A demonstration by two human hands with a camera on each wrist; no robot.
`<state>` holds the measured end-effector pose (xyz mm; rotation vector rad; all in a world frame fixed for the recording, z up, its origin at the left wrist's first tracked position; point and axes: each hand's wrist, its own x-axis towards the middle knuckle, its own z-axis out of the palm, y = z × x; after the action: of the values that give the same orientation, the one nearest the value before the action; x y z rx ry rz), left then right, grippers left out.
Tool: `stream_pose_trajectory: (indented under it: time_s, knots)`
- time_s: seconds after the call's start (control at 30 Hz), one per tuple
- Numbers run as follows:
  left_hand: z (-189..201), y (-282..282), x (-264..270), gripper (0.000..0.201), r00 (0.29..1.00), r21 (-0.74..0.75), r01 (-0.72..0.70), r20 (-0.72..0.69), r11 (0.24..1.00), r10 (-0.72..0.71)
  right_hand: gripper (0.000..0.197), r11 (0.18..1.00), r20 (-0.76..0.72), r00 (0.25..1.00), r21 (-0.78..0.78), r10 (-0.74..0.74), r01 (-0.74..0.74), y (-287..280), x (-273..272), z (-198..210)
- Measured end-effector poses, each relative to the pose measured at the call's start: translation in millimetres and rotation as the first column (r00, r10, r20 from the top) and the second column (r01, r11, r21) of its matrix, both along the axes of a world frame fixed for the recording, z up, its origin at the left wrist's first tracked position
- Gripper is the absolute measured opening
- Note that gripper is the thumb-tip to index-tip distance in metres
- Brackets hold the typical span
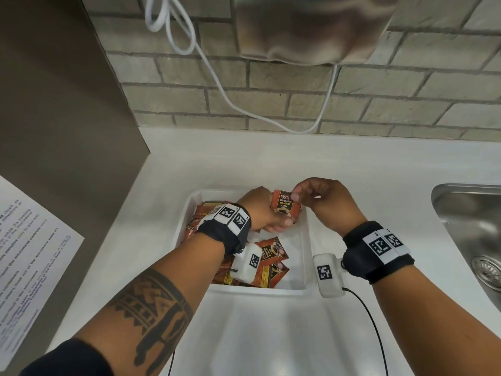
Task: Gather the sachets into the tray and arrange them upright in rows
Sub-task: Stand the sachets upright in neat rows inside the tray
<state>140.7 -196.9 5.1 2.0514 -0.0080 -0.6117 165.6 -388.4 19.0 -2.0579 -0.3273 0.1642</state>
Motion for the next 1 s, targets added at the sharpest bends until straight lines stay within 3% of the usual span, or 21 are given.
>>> stream_pose_trajectory:
  time_s: [0.07, 0.13, 0.2, 0.37, 0.5, 0.73, 1.0]
  knots:
    - [1, 3, 0, 0.041, 1.0, 0.271, 0.01, -0.01, 0.963, -0.008, 0.005, 0.998, 0.012, 1.0, -0.065, -0.021, 0.022, -4, 1, -3]
    - [2, 4, 2, 0.05, 0.999, 0.51, -0.03, 0.043, 0.86, 0.009, 0.004, 0.989, 0.012, 1.0, -0.145, -0.026, 0.028, -8, 1, -4]
    - [3, 3, 2, 0.049, 0.997, 0.587, -0.064, 0.079, 0.807, 0.021, 0.004, 0.977, 0.012, 0.999, -0.209, -0.045, 0.047, -9, 0, -7]
    - [4, -16, -2, 0.037, 0.977, 0.543, 0.213, -0.092, 0.812, -0.194, 0.007, 0.972, -0.024, 0.993, -0.209, -0.12, 0.112, -3, 1, -23]
    - [5, -31, -7, 0.043, 0.941, 0.467, 0.339, -0.151, 0.817, -0.305, 0.01, 0.978, -0.03, 0.997, -0.198, -0.076, 0.069, 2, 2, -26]
    - [2, -37, 0, 0.049, 0.93, 0.522, 0.36, -0.134, 0.773, -0.343, 0.013, 0.962, -0.031, 0.993, -0.255, -0.11, 0.099, 0, 13, -42]
    - [-5, -38, 7, 0.048, 0.936, 0.516, 0.352, -0.163, 0.781, -0.313, 0.018, 0.966, -0.032, 0.993, -0.239, -0.111, 0.1, -1, 16, -42]
